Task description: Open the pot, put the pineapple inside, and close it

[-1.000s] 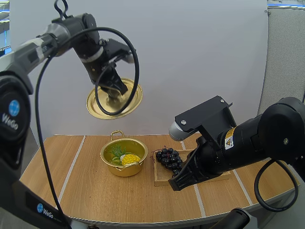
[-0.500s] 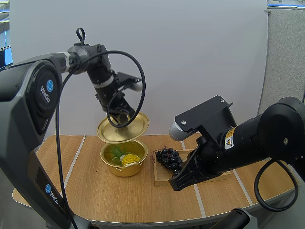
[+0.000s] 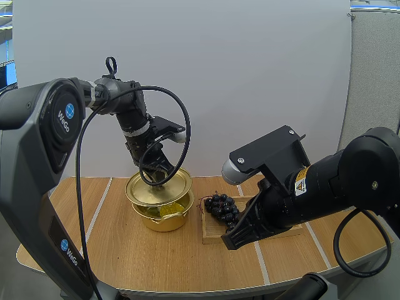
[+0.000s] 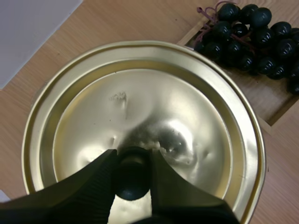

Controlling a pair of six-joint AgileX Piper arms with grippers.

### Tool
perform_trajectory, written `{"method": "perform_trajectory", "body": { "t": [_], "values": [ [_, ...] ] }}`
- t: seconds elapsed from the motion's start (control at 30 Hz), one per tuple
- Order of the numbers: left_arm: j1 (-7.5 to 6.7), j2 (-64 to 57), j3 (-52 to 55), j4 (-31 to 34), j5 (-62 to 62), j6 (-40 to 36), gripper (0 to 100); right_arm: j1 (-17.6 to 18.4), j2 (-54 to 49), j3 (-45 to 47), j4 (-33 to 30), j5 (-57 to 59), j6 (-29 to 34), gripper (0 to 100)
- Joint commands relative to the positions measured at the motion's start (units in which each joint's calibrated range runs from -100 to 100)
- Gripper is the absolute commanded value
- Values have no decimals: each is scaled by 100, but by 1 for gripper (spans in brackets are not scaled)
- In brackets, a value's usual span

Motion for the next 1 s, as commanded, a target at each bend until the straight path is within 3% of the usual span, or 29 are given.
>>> {"method": "perform_trajectory", "body": {
  "t": [0.0,0.57,0.97],
  "values": [
    [-11,172,193,18,-1018,136,0,-25,-54,7,-32,-96,14,0],
    [-11,944,193,-47,-1516,136,0,-25,-54,7,-32,-96,14,0],
    [-11,999,193,-47,-1036,136,0,-25,-54,7,-32,-96,14,0]
  ]
}}
